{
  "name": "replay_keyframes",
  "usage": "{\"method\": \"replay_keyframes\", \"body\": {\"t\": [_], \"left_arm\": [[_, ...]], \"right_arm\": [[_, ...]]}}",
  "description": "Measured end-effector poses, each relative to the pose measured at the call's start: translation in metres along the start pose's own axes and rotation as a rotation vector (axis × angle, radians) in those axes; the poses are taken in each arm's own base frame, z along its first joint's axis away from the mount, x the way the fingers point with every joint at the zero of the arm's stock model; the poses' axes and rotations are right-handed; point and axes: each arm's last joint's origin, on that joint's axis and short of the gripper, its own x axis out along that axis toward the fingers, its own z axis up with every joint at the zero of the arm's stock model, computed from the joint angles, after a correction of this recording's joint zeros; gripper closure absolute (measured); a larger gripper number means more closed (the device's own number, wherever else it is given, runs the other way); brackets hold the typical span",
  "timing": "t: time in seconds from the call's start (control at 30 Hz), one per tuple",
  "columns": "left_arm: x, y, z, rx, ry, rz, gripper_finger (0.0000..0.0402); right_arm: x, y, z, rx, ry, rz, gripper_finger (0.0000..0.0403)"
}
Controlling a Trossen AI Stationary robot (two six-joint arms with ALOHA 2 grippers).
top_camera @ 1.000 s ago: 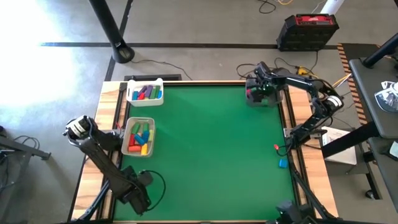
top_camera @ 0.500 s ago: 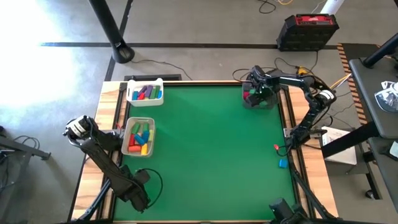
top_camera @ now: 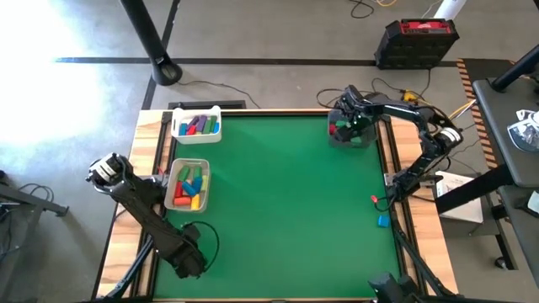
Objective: Sort blocks by size
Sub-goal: Put the white half circle block into the black bin
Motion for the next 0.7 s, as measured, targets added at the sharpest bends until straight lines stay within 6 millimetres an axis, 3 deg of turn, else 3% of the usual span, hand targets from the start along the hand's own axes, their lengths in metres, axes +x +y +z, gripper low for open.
{"method": "replay_keyframes", "body": {"t": [0.13,0.23,0.43,0.7], "left_arm": [[-0.005,0.011,0.010,-0.016,0.072,0.070,0.0210],[-0.007,0.012,0.021,0.048,0.035,0.060,0.0220],[0.006,0.014,0.041,-0.038,0.081,0.017,0.0230],[0.017,0.010,0.031,-0.214,0.064,0.009,0.0231]], "right_arm": [[-0.027,0.004,-0.005,-0.026,-0.098,0.006,0.0099],[-0.050,0.010,-0.013,-0.053,-0.182,0.016,0.0083],[-0.095,0.026,-0.042,-0.130,-0.345,0.054,0.0065],[-0.132,0.035,-0.086,-0.173,-0.467,0.115,0.0066]]}}
